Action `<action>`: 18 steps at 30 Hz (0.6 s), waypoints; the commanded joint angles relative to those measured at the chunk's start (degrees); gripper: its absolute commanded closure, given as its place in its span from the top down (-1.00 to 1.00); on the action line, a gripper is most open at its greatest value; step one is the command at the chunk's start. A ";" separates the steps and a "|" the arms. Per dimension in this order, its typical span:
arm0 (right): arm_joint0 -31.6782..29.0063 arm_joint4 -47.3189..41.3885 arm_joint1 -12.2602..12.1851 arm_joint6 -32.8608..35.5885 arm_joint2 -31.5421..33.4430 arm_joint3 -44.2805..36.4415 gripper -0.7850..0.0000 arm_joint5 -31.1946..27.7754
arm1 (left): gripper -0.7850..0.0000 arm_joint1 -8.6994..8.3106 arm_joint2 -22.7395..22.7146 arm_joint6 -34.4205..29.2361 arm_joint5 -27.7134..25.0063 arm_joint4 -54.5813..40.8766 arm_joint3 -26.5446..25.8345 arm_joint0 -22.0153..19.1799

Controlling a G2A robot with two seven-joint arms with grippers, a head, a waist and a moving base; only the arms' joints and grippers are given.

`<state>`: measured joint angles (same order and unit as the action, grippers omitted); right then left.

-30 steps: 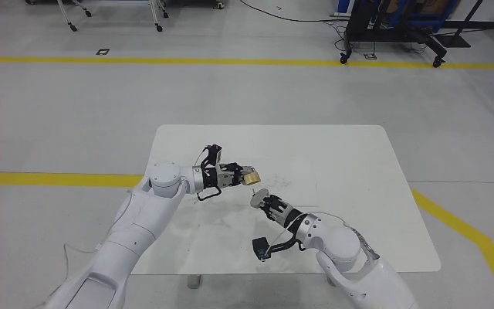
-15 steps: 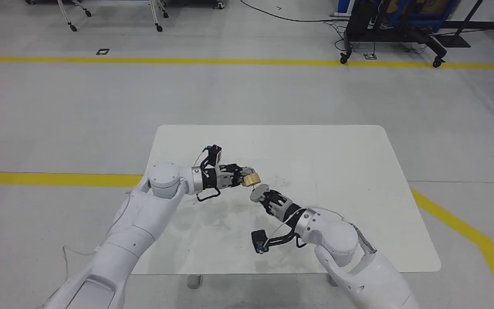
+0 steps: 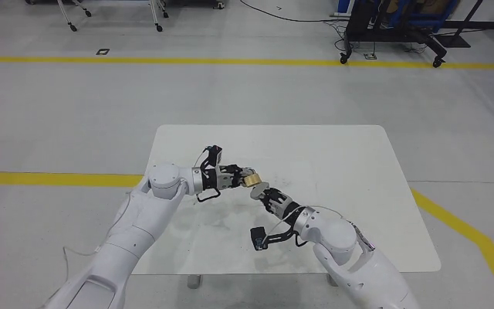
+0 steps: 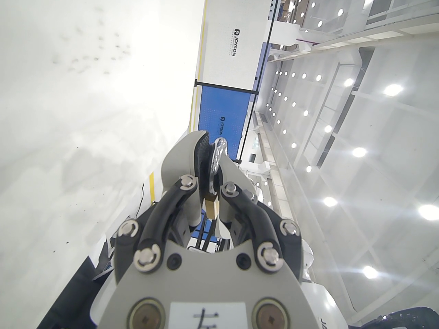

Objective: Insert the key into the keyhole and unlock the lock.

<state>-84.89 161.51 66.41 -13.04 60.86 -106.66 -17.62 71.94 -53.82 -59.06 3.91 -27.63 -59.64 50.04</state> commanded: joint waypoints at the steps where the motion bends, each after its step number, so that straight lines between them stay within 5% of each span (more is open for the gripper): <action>1: 0.21 -0.16 0.09 1.20 -0.22 -0.09 -1.00 -0.78 | -1.00 0.01 0.00 -0.11 0.04 0.11 -0.02 0.02; 13: 2.13 -3.51 0.67 4.78 -1.29 0.54 -0.96 -4.63 | -1.00 0.03 -0.27 -0.41 -0.36 0.36 -0.24 0.28; 14: 2.13 -4.02 0.67 4.33 -1.27 0.56 -0.47 -4.42 | -1.00 0.04 -0.36 -0.37 -0.30 0.17 -0.23 0.33; 15: 2.04 -4.34 0.61 3.67 -1.12 0.60 -0.25 -4.07 | -1.00 0.04 -0.42 -0.34 -0.24 0.07 -0.28 0.35; 18: 1.42 -4.76 0.32 1.67 -0.33 0.47 0.00 -3.07 | -1.00 0.05 -0.59 -0.21 -0.18 -0.09 -0.36 0.39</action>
<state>-83.19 156.96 66.85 -10.57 60.20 -106.08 -21.11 72.01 -54.35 -59.37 3.70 -27.72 -59.99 50.43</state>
